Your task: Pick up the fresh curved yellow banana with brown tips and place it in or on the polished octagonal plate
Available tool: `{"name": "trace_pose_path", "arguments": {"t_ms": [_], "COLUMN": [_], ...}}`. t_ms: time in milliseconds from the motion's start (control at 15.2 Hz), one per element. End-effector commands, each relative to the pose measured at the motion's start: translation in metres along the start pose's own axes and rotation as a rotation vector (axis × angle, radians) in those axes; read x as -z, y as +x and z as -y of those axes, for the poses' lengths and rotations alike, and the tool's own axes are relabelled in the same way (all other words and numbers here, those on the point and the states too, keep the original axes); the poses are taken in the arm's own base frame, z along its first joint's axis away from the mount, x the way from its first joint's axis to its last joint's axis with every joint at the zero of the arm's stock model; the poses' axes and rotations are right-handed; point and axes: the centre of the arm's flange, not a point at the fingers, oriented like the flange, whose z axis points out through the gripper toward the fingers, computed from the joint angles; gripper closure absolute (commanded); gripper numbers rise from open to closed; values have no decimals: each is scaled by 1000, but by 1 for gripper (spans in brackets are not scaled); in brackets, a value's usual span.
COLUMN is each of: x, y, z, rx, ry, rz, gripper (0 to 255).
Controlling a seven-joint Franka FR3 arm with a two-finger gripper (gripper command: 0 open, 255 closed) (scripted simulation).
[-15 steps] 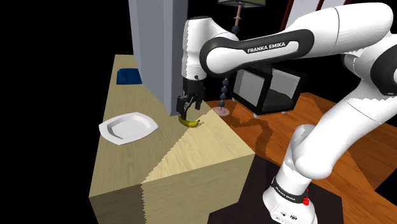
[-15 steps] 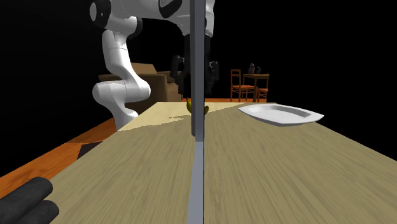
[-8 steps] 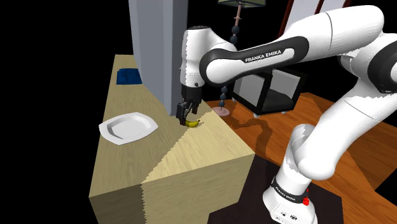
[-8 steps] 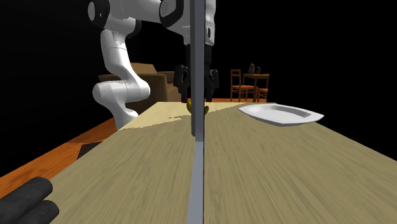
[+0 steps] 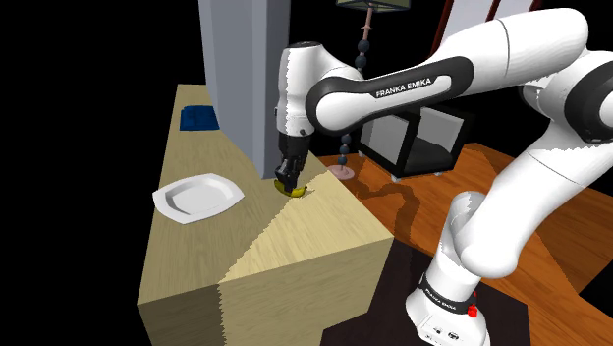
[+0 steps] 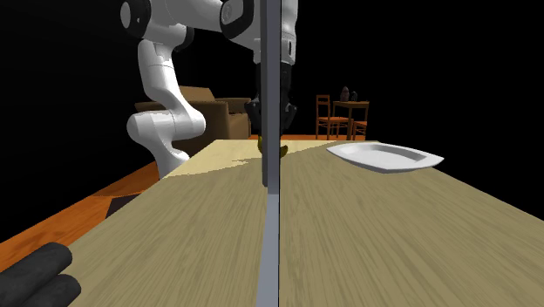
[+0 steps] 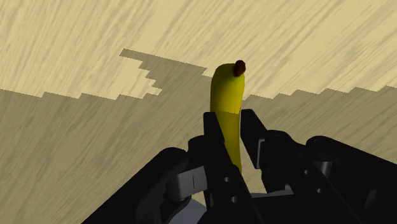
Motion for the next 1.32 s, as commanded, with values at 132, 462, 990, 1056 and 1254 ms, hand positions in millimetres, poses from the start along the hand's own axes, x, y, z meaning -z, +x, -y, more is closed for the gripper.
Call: {"name": "trace_pose_path", "arguments": {"t_ms": [132,462,990,1056,1254], "x": [-11,-9,33,39,54], "y": [4,2,4,4,5], "z": [-4,-5,-9,-10,-11], "rx": [2,2,2,2,2], "ry": [-1,0,0,0,0], "rz": [27,26,26,26,26], "gripper": [255,255,255,255,255]}}
